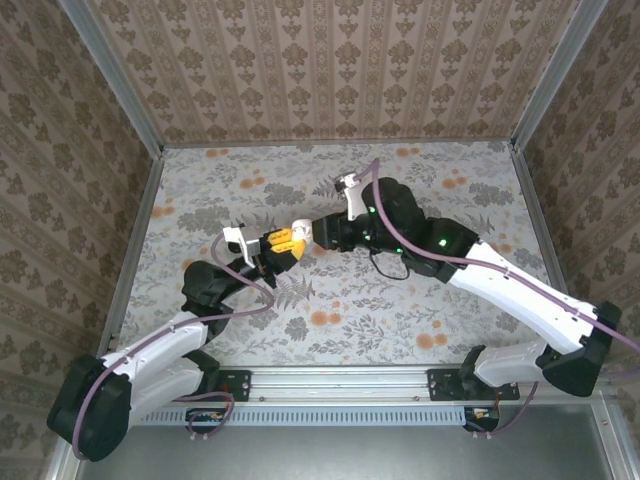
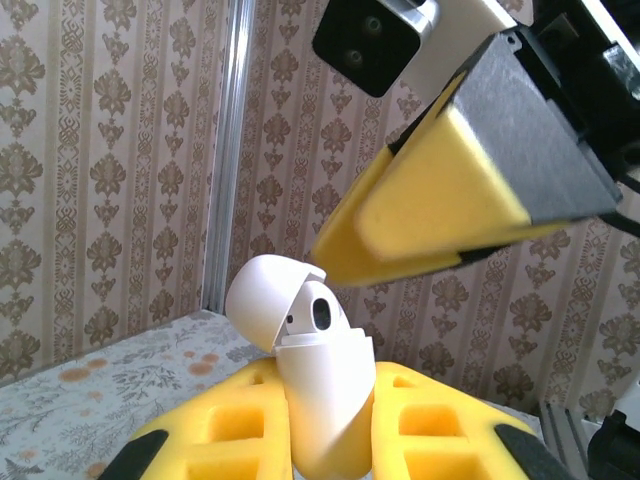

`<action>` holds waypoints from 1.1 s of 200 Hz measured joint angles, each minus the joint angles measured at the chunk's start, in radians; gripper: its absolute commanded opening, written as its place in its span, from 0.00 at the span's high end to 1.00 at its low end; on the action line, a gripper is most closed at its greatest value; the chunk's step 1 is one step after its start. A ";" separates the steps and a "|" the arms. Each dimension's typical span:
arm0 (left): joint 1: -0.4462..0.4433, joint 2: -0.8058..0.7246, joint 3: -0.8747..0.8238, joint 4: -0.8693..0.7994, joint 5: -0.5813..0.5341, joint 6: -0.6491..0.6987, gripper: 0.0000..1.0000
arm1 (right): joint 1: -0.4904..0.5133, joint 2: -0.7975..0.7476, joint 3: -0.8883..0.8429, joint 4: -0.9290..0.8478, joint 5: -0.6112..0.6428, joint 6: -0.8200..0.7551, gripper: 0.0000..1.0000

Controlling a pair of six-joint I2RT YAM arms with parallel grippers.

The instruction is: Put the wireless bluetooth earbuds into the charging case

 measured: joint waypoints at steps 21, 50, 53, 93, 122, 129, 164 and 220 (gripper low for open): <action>0.000 0.000 0.000 0.001 0.014 -0.002 1.00 | -0.044 -0.050 0.013 -0.017 -0.012 0.016 0.58; 0.000 0.006 0.013 0.002 0.064 -0.019 1.00 | -0.126 -0.058 0.021 -0.010 -0.115 0.043 0.58; 0.000 0.007 0.016 0.002 0.069 -0.021 1.00 | -0.132 -0.054 0.021 -0.009 -0.126 0.045 0.58; 0.000 0.041 0.073 0.006 0.142 -0.064 1.00 | -0.150 0.073 0.021 0.039 -0.313 0.073 0.62; 0.002 0.071 0.084 0.005 0.188 -0.099 1.00 | -0.165 0.122 0.021 0.092 -0.401 0.101 0.72; 0.003 0.074 0.085 0.004 0.191 -0.105 1.00 | -0.165 0.122 0.018 0.102 -0.418 0.108 0.74; 0.006 0.075 0.085 -0.006 0.193 -0.119 1.00 | -0.164 0.064 -0.047 0.151 -0.471 0.117 0.78; 0.004 0.085 0.096 -0.006 0.217 -0.127 1.00 | -0.161 0.002 -0.127 0.203 -0.491 0.135 0.83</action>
